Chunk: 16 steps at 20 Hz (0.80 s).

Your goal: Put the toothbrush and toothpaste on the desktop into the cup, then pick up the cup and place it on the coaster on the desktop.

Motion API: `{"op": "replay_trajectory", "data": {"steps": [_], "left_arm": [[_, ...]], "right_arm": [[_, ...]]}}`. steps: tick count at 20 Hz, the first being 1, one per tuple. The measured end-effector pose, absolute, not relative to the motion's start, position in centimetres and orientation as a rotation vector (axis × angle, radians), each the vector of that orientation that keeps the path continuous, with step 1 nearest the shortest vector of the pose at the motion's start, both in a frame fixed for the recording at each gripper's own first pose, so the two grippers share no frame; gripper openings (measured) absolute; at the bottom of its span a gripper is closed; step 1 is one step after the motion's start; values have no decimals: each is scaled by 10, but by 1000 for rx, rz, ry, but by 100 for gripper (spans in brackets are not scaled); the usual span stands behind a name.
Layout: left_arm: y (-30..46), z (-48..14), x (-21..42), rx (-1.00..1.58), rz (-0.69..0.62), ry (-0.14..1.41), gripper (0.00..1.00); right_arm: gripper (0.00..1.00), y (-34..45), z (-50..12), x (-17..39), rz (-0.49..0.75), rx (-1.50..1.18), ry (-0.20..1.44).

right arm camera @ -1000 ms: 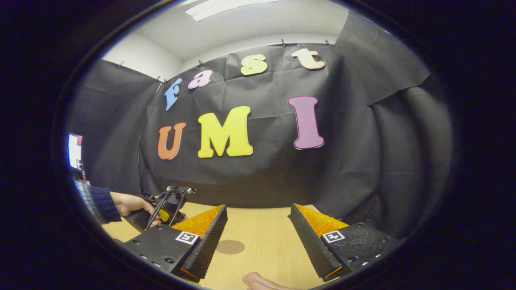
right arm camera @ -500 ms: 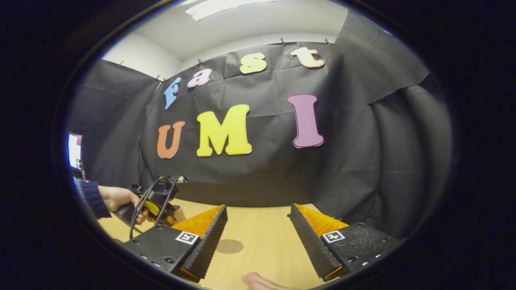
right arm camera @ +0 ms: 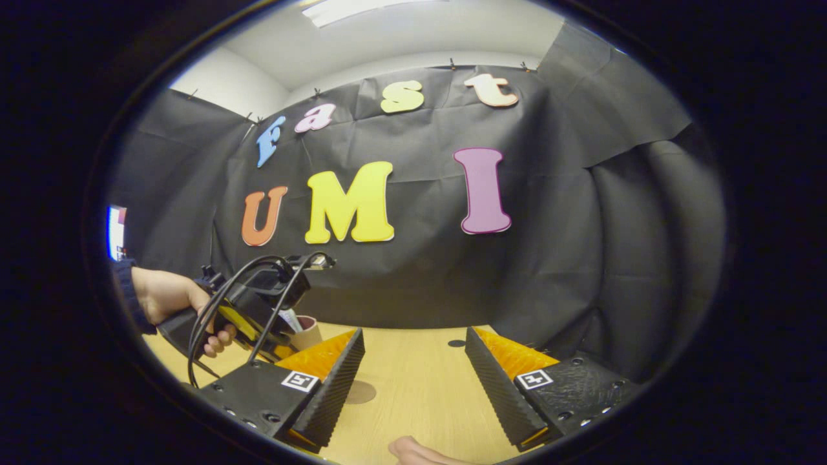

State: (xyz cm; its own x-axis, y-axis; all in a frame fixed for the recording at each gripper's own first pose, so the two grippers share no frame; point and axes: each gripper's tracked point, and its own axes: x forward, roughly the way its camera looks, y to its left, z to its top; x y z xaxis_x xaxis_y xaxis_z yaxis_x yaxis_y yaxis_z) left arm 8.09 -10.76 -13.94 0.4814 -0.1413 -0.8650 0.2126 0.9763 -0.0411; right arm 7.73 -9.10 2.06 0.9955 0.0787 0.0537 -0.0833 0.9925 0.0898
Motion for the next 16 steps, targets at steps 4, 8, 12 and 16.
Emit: {"op": "replay_trajectory", "data": {"steps": [4,8,12,16], "left_arm": [[-104,-139,81,99,-243,1064,29],[-109,-137,78,119,-263,1063,29],[-104,-138,77,122,-278,1073,30],[-98,-123,73,148,-257,1027,30]], "right_arm": [[95,-100,18,81,59,97,-42],[95,-102,16,83,58,105,-39],[95,-102,10,86,60,115,-15],[92,-106,9,87,49,120,-10]]}}
